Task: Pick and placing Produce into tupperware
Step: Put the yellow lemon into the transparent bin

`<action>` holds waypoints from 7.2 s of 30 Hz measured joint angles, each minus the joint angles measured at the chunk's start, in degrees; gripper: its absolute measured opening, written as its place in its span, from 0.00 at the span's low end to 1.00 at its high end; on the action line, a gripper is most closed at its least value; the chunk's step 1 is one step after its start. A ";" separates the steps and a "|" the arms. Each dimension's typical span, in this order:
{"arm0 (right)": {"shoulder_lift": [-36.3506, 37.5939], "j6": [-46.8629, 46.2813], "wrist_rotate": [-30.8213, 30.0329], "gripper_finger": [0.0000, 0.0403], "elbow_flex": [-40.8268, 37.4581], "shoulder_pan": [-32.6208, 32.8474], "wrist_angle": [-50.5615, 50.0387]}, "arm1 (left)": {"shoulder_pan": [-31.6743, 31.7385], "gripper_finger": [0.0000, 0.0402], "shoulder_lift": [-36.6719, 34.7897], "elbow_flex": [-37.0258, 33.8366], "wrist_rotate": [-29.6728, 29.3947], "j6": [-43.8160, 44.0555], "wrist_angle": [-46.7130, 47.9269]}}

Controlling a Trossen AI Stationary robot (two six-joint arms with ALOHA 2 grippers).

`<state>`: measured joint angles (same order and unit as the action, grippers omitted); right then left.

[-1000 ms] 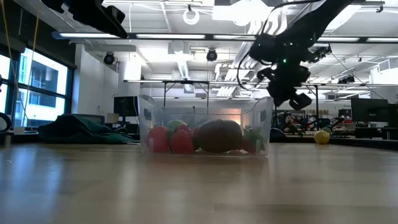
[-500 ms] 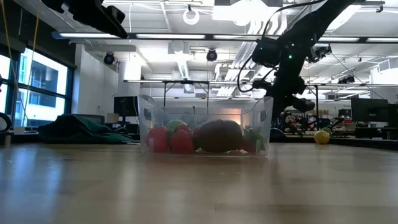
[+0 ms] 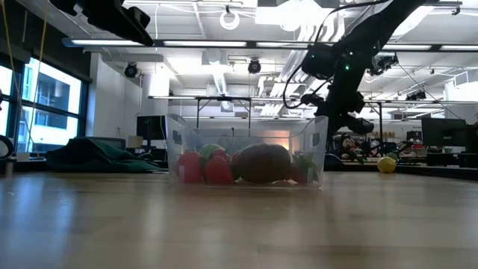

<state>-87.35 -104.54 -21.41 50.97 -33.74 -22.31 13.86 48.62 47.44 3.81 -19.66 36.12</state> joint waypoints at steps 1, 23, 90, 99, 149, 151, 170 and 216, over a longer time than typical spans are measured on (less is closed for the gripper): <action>-0.04 0.01 -0.26 0.04 0.00 0.00 -0.14 | 0.00 0.30 -0.01 0.00 0.01 0.00 0.00; 0.45 50.63 30.48 0.01 -0.05 0.49 58.81 | 0.00 0.30 -0.01 0.00 0.01 0.00 0.02; -23.23 59.85 8.18 0.00 35.33 -28.15 -61.28 | 0.00 0.30 -0.02 0.00 0.02 0.02 0.00; -23.23 58.95 9.66 0.00 32.78 -28.13 -59.06 | -0.02 0.30 -0.02 0.00 0.02 0.00 0.00; -25.82 41.87 -1.92 0.00 29.78 -30.69 -44.87 | 0.01 0.30 -0.02 0.00 0.00 0.00 0.00; -26.02 41.98 -2.28 0.00 29.78 -30.67 -45.08 | 0.00 0.30 -0.02 0.00 0.01 0.01 0.00; -26.28 41.48 -1.90 0.00 28.74 -29.38 -46.43 | 0.01 0.30 -0.02 0.00 0.00 0.00 0.00; -27.86 37.65 -1.28 0.00 28.78 -27.12 -53.75 | 0.00 0.30 0.00 -0.02 0.00 0.00 0.00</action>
<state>-115.21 -66.89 -22.69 79.75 -60.86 -76.06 13.86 48.62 47.42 3.81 -19.66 36.12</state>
